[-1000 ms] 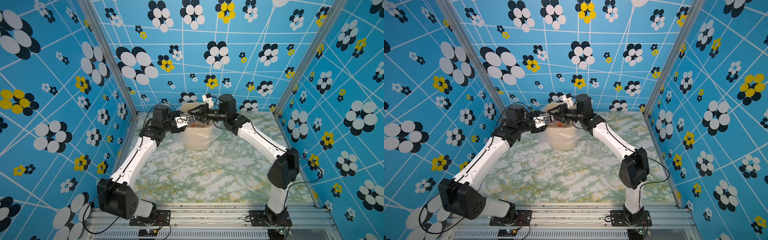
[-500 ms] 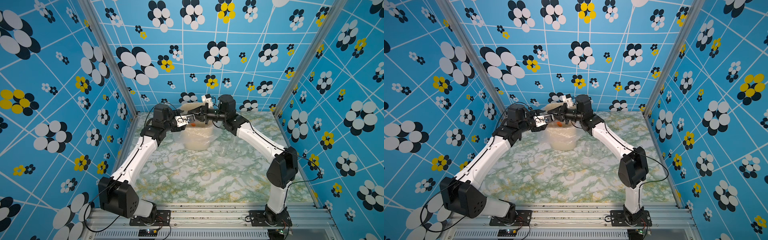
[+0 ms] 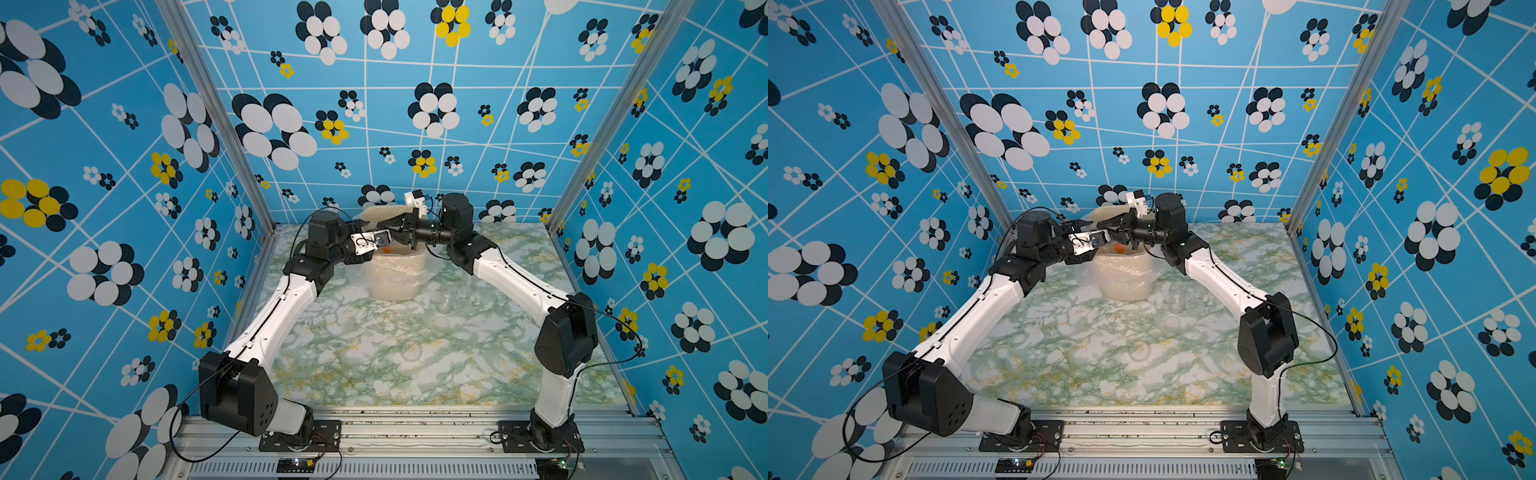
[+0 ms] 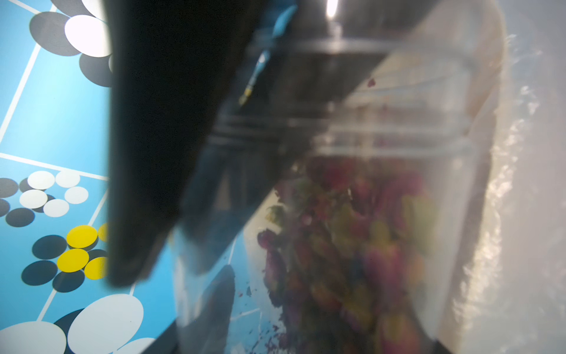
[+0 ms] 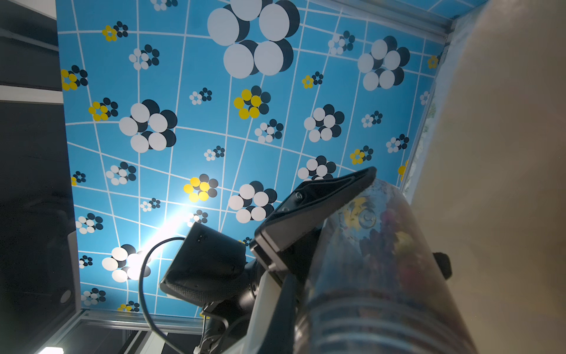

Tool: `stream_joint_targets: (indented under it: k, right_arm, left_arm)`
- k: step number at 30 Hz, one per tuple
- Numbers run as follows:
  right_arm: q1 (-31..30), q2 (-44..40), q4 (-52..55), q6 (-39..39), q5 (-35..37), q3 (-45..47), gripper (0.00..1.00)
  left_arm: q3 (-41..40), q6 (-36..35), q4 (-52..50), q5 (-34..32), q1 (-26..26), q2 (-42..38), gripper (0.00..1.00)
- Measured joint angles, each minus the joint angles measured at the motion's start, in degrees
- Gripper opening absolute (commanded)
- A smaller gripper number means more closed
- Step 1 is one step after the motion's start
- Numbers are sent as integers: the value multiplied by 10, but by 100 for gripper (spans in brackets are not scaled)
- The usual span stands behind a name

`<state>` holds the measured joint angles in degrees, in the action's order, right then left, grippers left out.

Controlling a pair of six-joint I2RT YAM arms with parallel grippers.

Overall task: Empty the moldy dried flower tea in the jars
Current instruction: Pour the moldy dried flower tea into the trash bin.

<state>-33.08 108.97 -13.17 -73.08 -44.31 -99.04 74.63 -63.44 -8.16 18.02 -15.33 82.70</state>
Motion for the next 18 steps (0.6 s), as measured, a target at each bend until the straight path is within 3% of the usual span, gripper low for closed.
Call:
stream_joint_targets:
  k: [13,18]
  right_arm:
    - [16,0,-27,0,16,16,0]
    - [18,0,-35,-3,20,21,0]
  left_arm:
    - [-38,101,62,19,26,-37,99]
    - [-75,181,108,24,40,-81,99]
